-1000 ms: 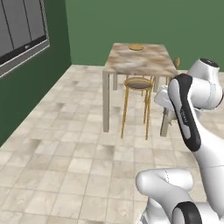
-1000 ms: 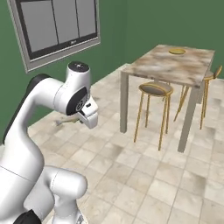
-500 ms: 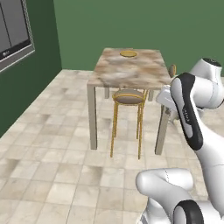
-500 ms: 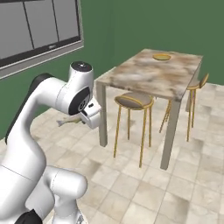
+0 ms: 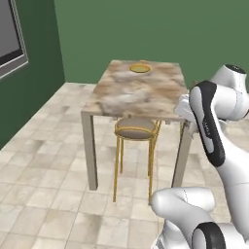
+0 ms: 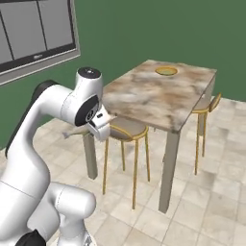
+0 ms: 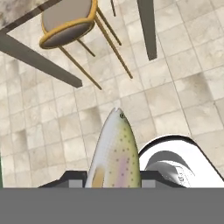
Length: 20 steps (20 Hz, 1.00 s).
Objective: Take the fish from the fridge and place it on the digital scale on the counter by the fridge. Wait a few seconds for a reading, then move it to the plate on the dining counter.
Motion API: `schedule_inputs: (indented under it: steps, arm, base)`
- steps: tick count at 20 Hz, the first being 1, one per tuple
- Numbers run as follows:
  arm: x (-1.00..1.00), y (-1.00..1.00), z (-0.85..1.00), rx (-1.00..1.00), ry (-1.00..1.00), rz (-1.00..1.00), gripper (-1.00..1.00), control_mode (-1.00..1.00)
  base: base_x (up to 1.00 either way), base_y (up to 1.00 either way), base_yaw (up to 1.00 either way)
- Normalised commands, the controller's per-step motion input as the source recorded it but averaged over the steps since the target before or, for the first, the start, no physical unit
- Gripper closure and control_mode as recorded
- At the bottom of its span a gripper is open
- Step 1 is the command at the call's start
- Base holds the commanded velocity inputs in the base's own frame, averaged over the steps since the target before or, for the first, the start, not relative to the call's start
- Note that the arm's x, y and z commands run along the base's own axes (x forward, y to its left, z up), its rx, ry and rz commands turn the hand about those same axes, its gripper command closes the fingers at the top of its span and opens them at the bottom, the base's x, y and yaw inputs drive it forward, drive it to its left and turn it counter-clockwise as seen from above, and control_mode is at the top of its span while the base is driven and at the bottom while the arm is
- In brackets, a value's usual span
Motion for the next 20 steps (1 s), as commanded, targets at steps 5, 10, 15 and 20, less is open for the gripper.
schedule_inputs:
  steps: [5, 10, 15, 20]
  arm:
    - [0.00, 0.00, 0.00, 0.00, 0.00, 0.00, 1.00, 1.00]
    - [0.00, 0.00, 0.00, 0.00, 0.00, 0.00, 1.00, 1.00]
    - [0.00, 0.00, 0.00, 0.00, 0.00, 0.00, 1.00, 1.00]
    - [0.00, 0.00, 0.00, 0.00, 0.00, 0.00, 1.00, 1.00]
  base:
    - [0.97, -1.00, 0.34]
    - [0.81, -1.00, 0.42]
    - [0.68, -1.00, 0.48]
    - [0.07, -1.00, 0.49]
